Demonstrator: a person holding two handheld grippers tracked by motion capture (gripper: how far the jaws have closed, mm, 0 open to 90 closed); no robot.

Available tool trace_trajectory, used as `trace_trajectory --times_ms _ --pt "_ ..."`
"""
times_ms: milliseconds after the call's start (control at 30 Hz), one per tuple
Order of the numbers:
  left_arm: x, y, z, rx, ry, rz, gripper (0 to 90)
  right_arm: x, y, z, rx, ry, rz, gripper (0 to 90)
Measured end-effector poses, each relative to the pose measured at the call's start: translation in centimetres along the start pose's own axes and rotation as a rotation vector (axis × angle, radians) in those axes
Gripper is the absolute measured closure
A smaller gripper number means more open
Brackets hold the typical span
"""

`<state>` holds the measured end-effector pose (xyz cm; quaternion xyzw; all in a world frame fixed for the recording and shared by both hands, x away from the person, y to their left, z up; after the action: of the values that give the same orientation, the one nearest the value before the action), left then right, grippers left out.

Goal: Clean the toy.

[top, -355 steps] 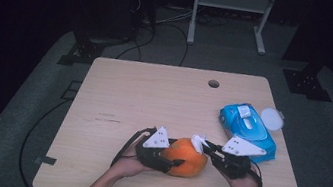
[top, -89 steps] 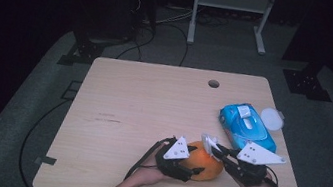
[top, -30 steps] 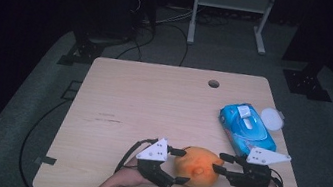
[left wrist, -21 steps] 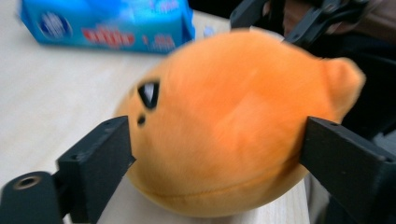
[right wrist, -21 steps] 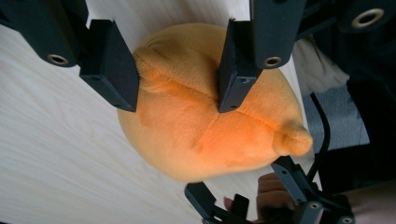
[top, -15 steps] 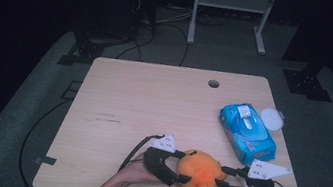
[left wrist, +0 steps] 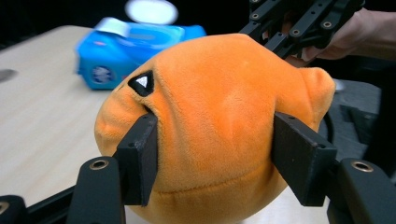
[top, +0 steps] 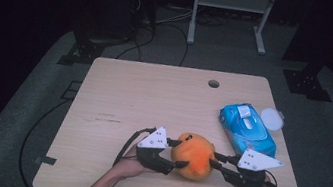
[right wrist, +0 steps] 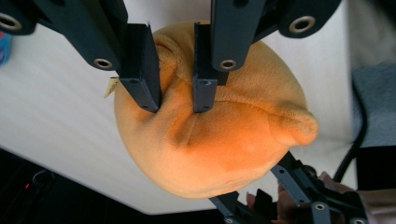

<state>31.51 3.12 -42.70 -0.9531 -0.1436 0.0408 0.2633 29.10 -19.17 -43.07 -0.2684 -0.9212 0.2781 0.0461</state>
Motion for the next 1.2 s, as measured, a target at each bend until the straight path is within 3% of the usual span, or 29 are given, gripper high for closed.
trace_trajectory --times_ms 233,267,367,467,567,633,867,1200 --pt "3.3 -0.6 0.8 0.017 0.010 -0.100 35.6 -1.8 3.5 -1.9 -0.009 -0.019 0.025 72.1" --pt "3.3 -0.6 0.8 0.017 0.010 -0.100 35.5 -1.8 3.5 -1.9 -0.009 -0.019 0.025 72.1" --pt "5.0 -0.2 1.6 0.030 -0.008 -0.152 35.1 -3.2 5.5 -2.2 -0.003 -0.019 0.049 71.9" --pt "5.5 0.3 2.4 0.083 -0.002 -0.180 33.6 -3.8 7.1 -2.0 0.025 -0.030 0.067 70.3" --pt "5.6 0.5 2.7 0.097 -0.013 -0.181 30.1 -4.2 7.9 -1.1 0.063 -0.024 0.063 65.3" --pt "5.6 0.5 2.8 0.097 -0.024 -0.182 27.5 -4.6 7.7 -0.7 0.065 0.006 0.050 61.4" --pt "5.3 -0.4 2.9 0.108 -0.056 -0.209 21.1 -4.9 6.0 -0.4 0.061 0.035 0.045 50.7" --pt "4.8 -2.2 3.5 0.079 -0.107 -0.221 17.7 -5.7 3.7 0.3 0.050 0.098 0.041 43.0"
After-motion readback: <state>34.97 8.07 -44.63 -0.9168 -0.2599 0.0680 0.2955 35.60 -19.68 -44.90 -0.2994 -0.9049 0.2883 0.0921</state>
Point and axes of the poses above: each handheld gripper's, and its own axes: y roughly forward along the jaws, z roughly out of its underside, x roughly to its left, the point moved 5 cm from there along y, roughly forward along the jaws, and after that the axes turned 8 degrees about x, right-handed, at the moved point
